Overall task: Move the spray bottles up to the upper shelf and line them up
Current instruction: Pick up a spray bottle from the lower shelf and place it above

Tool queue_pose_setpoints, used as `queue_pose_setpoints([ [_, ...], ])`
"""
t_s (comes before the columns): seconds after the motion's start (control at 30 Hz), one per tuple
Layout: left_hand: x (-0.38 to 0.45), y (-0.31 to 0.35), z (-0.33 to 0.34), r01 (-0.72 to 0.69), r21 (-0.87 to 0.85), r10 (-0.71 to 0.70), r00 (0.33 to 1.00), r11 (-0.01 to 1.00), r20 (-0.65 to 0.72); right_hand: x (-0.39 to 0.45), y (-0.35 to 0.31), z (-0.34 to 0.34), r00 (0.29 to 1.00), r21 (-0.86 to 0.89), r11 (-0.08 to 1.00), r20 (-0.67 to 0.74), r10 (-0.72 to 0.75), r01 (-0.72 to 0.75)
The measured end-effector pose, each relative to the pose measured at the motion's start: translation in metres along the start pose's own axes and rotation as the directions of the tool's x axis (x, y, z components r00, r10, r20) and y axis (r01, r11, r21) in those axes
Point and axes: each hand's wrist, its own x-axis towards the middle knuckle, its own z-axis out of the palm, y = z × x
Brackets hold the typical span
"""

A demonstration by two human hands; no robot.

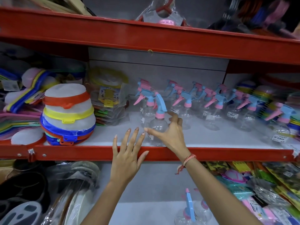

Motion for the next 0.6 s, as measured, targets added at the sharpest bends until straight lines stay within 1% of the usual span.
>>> queue_pose_setpoints([
  [0.03, 0.0, 0.0, 0.0, 0.0, 0.001, 0.0, 1.0, 1.0, -0.004, -0.001, 0.0, 0.006, 0.997, -0.011, 1.0, -0.071, -0.003, 0.002],
  [0.1, 0.0, -0.001, 0.0, -0.002, 0.006, 0.002, 1.0, 1.0, -0.011, -0.004, 0.0, 0.012, 0.989, -0.036, 0.999, -0.144, -0.031, 0.026],
  [0.17, 0.0, -0.001, 0.0, -0.004, 0.009, 0.004, 1.0, 1.0, -0.015, -0.003, 0.003, 0.011, 0.99, -0.021, 0.999, -0.13, -0.05, 0.048],
  [0.2, 0.0, 0.0, 0.0, -0.005, 0.009, 0.006, 1.0, 1.0, -0.017, -0.002, 0.006, 0.008, 0.994, -0.008, 0.998, -0.089, -0.059, 0.058],
  [0.23, 0.0, 0.0, 0.0, -0.006, 0.01, 0.007, 1.0, 1.0, -0.02, 0.001, 0.01, 0.003, 0.998, 0.018, 0.998, -0.019, -0.066, 0.066],
  [0.27, 0.001, 0.0, 0.0, -0.006, 0.01, 0.007, 1.0, 1.0, -0.023, 0.004, 0.014, -0.004, 0.994, 0.056, 0.996, 0.081, -0.067, 0.063],
  [0.33, 0.0, 0.001, 0.001, -0.005, 0.008, 0.005, 1.0, 1.0, -0.026, 0.011, 0.021, -0.018, 0.953, 0.118, 0.992, 0.292, -0.081, 0.049],
  [0.37, 0.0, 0.001, 0.001, -0.004, 0.007, 0.004, 1.0, 1.0, -0.027, 0.014, 0.024, -0.024, 0.929, 0.12, 0.991, 0.357, -0.098, 0.058],
  [0.4, 0.0, 0.001, 0.001, -0.002, 0.007, 0.002, 1.0, 1.0, -0.028, 0.017, 0.026, -0.028, 0.913, 0.114, 0.991, 0.392, -0.114, 0.075],
  [0.47, 0.0, 0.001, 0.001, 0.002, 0.008, -0.002, 1.0, 1.0, -0.023, 0.018, 0.029, -0.03, 0.902, 0.108, 0.988, 0.408, -0.142, 0.107],
  [0.53, -0.001, 0.001, 0.001, 0.002, 0.009, -0.002, 1.0, 1.0, -0.012, 0.015, 0.03, -0.029, 0.906, 0.104, 0.988, 0.397, -0.148, 0.116],
  [0.6, 0.0, 0.001, 0.0, 0.002, 0.013, -0.002, 1.0, 1.0, -0.006, 0.006, 0.031, -0.027, 0.926, 0.121, 0.988, 0.355, -0.13, 0.092],
])
